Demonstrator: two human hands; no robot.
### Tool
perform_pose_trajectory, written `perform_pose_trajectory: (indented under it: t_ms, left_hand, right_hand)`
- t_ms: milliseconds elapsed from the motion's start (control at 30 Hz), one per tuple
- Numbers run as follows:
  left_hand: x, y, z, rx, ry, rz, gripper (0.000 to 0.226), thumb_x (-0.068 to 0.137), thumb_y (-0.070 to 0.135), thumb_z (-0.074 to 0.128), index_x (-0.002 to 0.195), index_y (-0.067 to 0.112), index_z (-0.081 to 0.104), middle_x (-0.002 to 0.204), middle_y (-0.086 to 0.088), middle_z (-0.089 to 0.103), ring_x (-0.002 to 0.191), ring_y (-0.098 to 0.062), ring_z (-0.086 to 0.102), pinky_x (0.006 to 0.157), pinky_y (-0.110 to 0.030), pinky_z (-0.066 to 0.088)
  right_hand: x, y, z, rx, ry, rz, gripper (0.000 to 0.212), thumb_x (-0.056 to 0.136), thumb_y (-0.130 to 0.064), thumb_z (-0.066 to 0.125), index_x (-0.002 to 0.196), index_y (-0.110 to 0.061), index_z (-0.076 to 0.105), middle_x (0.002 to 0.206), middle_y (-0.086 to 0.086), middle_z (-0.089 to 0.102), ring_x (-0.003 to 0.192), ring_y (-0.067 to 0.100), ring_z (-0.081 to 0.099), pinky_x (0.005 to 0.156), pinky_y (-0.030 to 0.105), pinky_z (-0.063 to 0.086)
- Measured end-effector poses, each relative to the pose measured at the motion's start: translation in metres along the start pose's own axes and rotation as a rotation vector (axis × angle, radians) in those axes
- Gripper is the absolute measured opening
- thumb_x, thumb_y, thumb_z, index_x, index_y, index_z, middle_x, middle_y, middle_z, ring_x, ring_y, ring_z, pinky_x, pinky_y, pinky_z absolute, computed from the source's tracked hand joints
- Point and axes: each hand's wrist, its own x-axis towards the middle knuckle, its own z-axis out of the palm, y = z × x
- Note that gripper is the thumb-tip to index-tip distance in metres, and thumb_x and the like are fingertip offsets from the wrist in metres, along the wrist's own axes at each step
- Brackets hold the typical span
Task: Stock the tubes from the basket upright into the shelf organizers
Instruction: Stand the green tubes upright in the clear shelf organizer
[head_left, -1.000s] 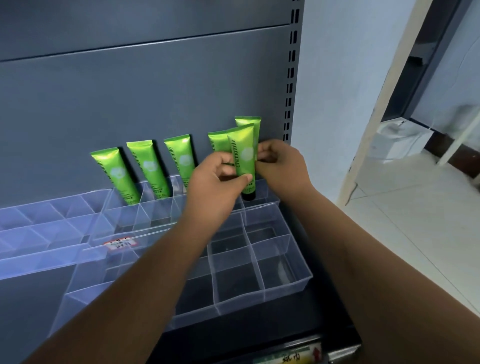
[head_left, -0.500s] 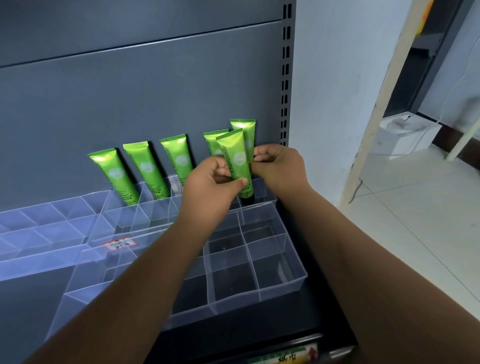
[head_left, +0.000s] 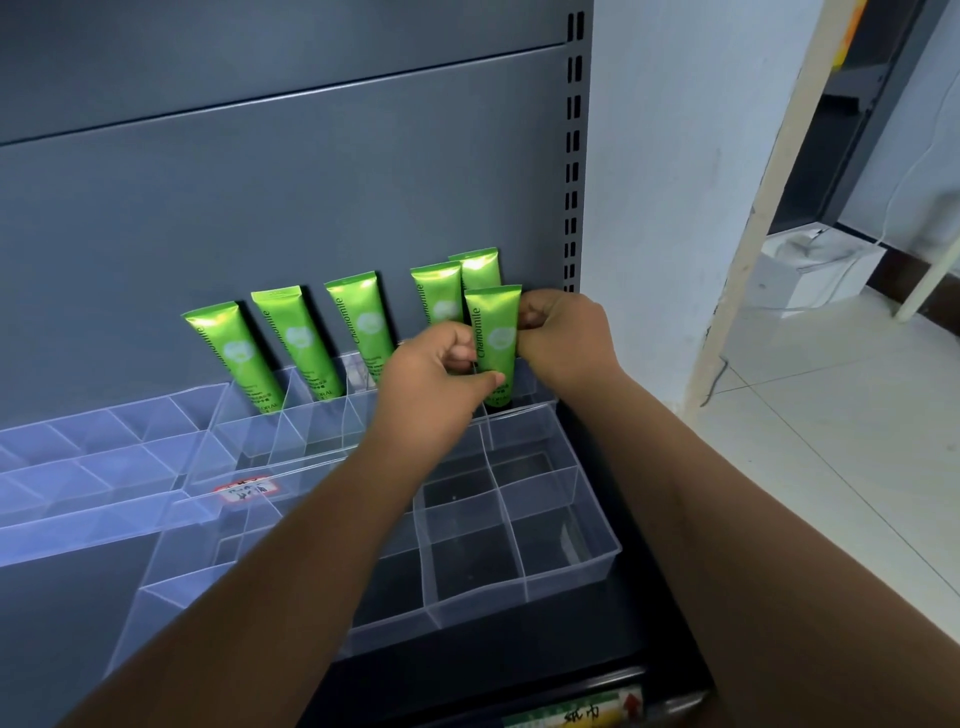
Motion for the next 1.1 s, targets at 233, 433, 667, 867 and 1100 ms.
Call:
perform_pose_trajectory:
  t_ms: [233,433,667,867,1100]
  left_hand:
    - [0.0,-0.001,-0.001,-0.031,0.01,-0.014,0.037,0.074,0.005,0.086,0.071,0.023,0.054,0.072,0.009,0.057,0.066,-0.007,0.052,0.062,-0.023,0.047]
    - [-0.002,0.006,-0.005,-0.207,0.027,-0.039,0.037,0.081,-0.002,0.08,0.071,0.023,0.054,0.055,0.022,0.055,0.055,0.008,0.05,0.06,-0.01,0.043]
    - [0.001,0.01,-0.01,-0.342,0.12,-0.067,0.024,0.083,0.005,0.081,0.081,0.011,0.058,0.065,0.009,0.047,0.066,-0.01,0.044,0.064,-0.021,0.045]
    - [0.008,0.016,-0.01,-0.37,0.161,-0.027,0.034,0.084,0.004,0.079,0.09,-0.011,0.049,0.077,-0.009,0.037,0.072,-0.02,0.035,0.068,-0.034,0.038]
    - [0.012,0.017,0.002,-0.205,0.152,-0.012,0.026,0.084,0.001,0.078,0.099,0.017,0.063,0.083,0.011,0.059,0.078,-0.004,0.06,0.075,-0.014,0.051]
  right_hand:
    - [0.0,0.001,-0.001,0.004,-0.016,0.015,0.018,0.08,-0.009,0.079,0.093,-0.021,0.079,0.082,-0.01,0.075,0.07,-0.005,0.065,0.063,0.006,0.047]
    - [0.002,0.004,0.003,-0.063,0.03,-0.008,0.016,0.078,-0.015,0.08,0.092,-0.02,0.075,0.091,-0.006,0.072,0.086,0.009,0.067,0.08,0.021,0.053]
    - [0.008,0.01,0.005,-0.141,0.04,-0.04,0.017,0.076,-0.019,0.081,0.093,-0.019,0.077,0.093,-0.004,0.069,0.086,0.01,0.065,0.077,0.022,0.051]
    - [0.006,0.008,0.001,-0.222,0.073,-0.076,0.014,0.07,-0.021,0.083,0.083,-0.024,0.078,0.096,-0.001,0.06,0.082,0.01,0.06,0.071,0.02,0.047]
    - [0.004,0.005,-0.003,-0.23,0.048,-0.068,0.018,0.074,-0.018,0.082,0.09,-0.019,0.077,0.098,0.0,0.061,0.087,0.015,0.061,0.076,0.024,0.046]
